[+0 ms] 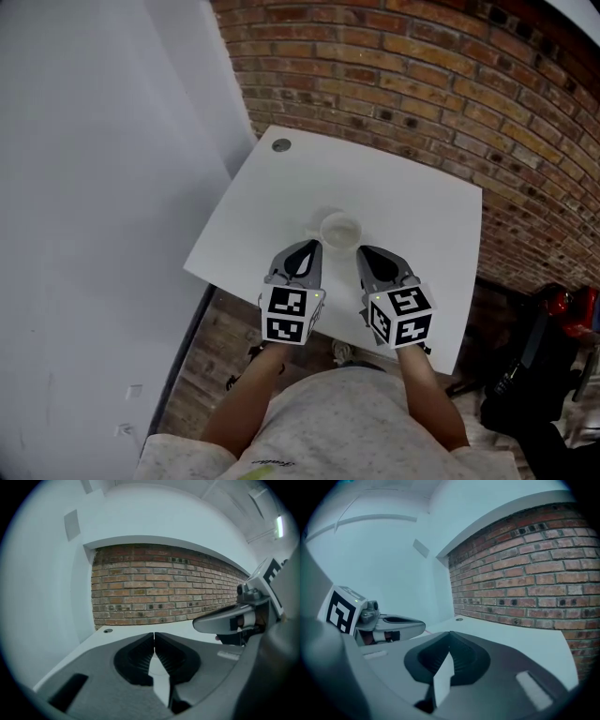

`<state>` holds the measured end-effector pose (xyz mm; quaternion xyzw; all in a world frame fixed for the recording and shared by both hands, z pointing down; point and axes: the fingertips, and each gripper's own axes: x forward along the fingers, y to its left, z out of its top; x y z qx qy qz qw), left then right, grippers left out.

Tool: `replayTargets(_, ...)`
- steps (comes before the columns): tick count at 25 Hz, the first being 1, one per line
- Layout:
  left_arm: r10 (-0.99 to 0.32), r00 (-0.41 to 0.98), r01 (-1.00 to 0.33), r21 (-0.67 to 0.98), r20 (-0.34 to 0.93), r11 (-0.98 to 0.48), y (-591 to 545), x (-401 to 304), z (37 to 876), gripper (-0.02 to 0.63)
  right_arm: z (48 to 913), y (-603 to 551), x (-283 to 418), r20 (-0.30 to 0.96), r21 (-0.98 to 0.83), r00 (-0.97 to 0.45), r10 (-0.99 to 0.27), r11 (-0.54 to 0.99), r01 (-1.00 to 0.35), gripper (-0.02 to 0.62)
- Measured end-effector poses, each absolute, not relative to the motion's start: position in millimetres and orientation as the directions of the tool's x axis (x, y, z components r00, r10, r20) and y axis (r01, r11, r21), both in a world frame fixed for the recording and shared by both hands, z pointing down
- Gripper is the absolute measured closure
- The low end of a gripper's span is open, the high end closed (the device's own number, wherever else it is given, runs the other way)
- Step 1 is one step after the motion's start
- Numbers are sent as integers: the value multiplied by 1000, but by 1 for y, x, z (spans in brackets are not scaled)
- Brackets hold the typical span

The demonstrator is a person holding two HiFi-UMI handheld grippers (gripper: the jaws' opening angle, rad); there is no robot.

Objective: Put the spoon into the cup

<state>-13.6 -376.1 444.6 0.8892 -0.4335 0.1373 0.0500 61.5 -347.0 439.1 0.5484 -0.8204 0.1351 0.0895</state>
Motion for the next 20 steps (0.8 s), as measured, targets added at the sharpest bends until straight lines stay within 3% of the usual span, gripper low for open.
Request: replayTargets(20, -717, 570, -781, -6, 400, -624, -428, 22, 500, 603, 465, -391, 91, 357, -145, -387, -850, 358, -922, 591)
